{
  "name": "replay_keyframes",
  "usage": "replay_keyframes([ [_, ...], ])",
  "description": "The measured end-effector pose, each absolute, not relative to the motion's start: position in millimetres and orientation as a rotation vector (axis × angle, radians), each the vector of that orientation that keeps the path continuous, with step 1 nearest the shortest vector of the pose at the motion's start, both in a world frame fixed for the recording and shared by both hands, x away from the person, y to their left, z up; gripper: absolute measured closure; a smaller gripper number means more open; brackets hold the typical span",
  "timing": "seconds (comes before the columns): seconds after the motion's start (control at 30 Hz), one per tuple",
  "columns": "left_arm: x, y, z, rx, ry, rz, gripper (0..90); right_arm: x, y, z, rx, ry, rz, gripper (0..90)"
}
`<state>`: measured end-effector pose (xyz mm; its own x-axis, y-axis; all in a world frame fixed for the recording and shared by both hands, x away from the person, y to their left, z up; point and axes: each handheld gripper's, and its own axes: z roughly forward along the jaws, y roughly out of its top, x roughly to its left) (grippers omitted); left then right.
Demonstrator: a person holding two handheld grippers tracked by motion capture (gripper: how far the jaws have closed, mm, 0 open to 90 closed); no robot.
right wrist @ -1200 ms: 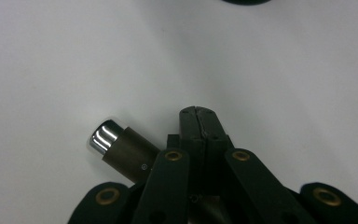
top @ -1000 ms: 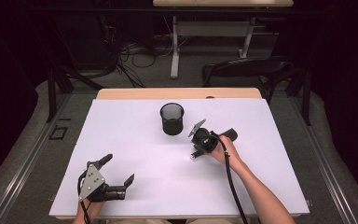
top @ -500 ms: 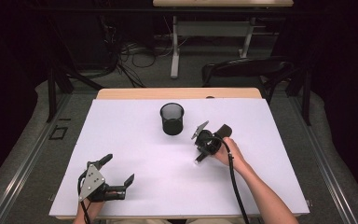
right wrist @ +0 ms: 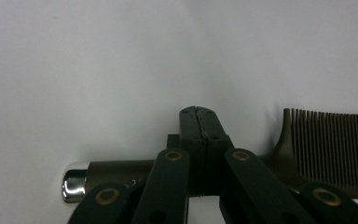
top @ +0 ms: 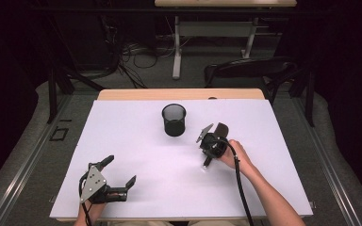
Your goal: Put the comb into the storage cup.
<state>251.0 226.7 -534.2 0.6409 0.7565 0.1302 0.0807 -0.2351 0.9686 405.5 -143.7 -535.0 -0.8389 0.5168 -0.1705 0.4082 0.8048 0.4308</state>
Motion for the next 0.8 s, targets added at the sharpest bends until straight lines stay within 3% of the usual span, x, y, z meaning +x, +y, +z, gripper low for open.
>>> replay_keyframes([
  [0.8,251,227,-534,1.708,0.687,0.731,0.1,388,-151,-531,0.688,2.756,0.507,90.0],
])
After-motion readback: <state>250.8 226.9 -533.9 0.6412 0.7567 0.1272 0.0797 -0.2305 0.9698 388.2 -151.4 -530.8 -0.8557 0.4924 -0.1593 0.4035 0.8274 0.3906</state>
